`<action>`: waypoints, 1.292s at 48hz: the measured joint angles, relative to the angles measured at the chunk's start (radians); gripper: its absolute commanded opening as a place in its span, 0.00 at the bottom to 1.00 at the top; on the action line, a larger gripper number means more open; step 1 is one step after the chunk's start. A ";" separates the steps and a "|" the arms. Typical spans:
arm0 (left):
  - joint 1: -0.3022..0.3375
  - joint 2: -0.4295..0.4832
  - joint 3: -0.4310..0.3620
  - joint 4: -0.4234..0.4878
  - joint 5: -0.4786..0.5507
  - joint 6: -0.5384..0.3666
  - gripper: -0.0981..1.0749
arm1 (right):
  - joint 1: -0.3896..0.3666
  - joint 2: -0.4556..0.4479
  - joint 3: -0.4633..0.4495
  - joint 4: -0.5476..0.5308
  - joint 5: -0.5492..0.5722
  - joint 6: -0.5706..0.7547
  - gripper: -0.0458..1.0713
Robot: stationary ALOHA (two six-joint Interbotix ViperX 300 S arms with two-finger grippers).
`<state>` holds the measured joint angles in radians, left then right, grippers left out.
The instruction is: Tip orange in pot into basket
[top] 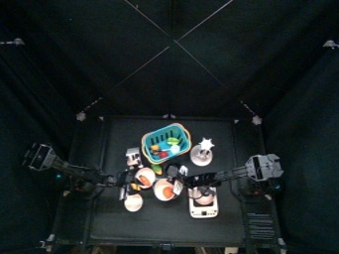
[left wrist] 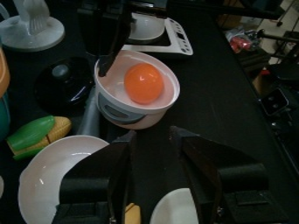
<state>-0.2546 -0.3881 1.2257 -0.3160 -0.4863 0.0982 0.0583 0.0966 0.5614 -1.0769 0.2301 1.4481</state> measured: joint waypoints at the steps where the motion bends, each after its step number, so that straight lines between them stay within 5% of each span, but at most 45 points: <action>1: 0.000 0.000 0.002 0.000 0.000 0.000 0.75 | 0.000 -0.002 0.000 -0.002 0.000 0.000 0.23; 29: 0.003 0.000 0.003 -0.002 0.002 0.003 0.75 | -0.072 -0.132 -0.008 -0.087 0.041 0.000 0.23; 48: 0.005 0.000 0.006 -0.002 0.011 0.005 0.75 | -0.255 -0.192 -0.120 -0.146 0.031 0.000 0.23; 62: 0.008 0.000 0.009 -0.002 0.018 0.005 0.75 | -0.377 -0.100 -0.218 -0.255 0.014 0.000 0.23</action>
<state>-0.2470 -0.3881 1.2349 -0.3175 -0.4679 0.1028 -0.3191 -0.0031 0.3436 -1.3315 0.2439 1.4481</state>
